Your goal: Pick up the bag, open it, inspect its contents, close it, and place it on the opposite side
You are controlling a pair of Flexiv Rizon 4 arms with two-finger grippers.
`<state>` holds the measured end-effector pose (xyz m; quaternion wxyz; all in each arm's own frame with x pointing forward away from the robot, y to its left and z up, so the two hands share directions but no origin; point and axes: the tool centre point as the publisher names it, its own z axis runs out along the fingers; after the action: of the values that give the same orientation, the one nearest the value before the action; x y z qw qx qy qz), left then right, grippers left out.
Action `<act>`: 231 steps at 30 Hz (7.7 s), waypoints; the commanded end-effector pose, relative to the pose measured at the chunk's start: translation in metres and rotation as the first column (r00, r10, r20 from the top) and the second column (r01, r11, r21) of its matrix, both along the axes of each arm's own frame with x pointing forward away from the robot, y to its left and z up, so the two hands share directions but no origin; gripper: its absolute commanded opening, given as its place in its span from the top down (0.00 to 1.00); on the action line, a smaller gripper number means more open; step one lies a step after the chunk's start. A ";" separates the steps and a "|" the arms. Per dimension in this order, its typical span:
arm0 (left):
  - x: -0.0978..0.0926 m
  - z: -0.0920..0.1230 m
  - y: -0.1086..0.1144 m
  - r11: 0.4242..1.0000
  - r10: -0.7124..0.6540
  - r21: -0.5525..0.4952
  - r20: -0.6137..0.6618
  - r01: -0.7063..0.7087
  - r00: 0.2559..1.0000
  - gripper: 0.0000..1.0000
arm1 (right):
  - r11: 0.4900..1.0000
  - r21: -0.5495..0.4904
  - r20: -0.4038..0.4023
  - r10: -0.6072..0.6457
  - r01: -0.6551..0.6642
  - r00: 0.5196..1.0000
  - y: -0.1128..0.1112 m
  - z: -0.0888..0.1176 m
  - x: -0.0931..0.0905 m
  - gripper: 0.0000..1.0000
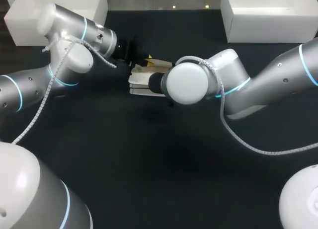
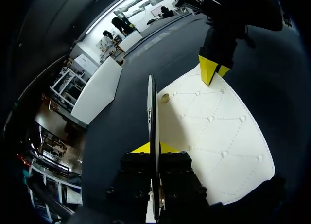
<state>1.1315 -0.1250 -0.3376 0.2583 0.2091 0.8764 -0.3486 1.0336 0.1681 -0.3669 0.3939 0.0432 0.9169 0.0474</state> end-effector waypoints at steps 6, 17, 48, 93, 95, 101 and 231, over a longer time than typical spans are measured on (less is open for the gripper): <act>-0.010 -0.005 0.006 0.994 0.054 -0.096 0.065 -0.048 0.996 1.00 | 1.000 -0.001 0.004 -0.003 0.003 1.000 0.001 -0.001 0.001 1.00; -0.001 0.000 0.005 0.994 0.058 -0.089 0.005 -0.057 0.998 1.00 | 1.000 -0.001 0.004 -0.003 0.003 1.000 0.001 -0.001 0.001 1.00; 0.012 -0.003 -0.008 0.998 0.034 -0.053 -0.138 -0.042 0.990 1.00 | 1.000 -0.004 0.066 0.014 -0.014 0.998 -0.001 -0.009 -0.006 1.00; 0.002 0.015 0.011 0.996 0.024 -0.088 -0.038 -0.028 0.999 1.00 | 1.000 -0.004 0.066 0.014 -0.014 0.998 -0.001 -0.009 -0.006 1.00; -0.001 0.013 0.014 0.996 0.021 -0.091 -0.034 -0.024 0.999 1.00 | 1.000 -0.004 0.066 0.014 -0.014 0.998 -0.001 -0.009 -0.006 1.00; -0.017 0.005 0.022 0.994 0.022 -0.109 0.011 -0.021 1.000 1.00 | 1.000 -0.004 0.066 0.014 -0.014 0.998 -0.001 -0.009 -0.006 1.00; -0.051 -0.015 0.022 0.988 -0.157 0.012 0.036 0.157 0.987 1.00 | 1.000 -0.004 0.066 0.014 -0.014 0.998 -0.001 -0.009 -0.006 1.00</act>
<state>1.0825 -0.1096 -0.3540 0.2493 0.2754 0.8619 -0.3451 1.0286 0.1686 -0.3748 0.4219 0.0353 0.9046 0.0486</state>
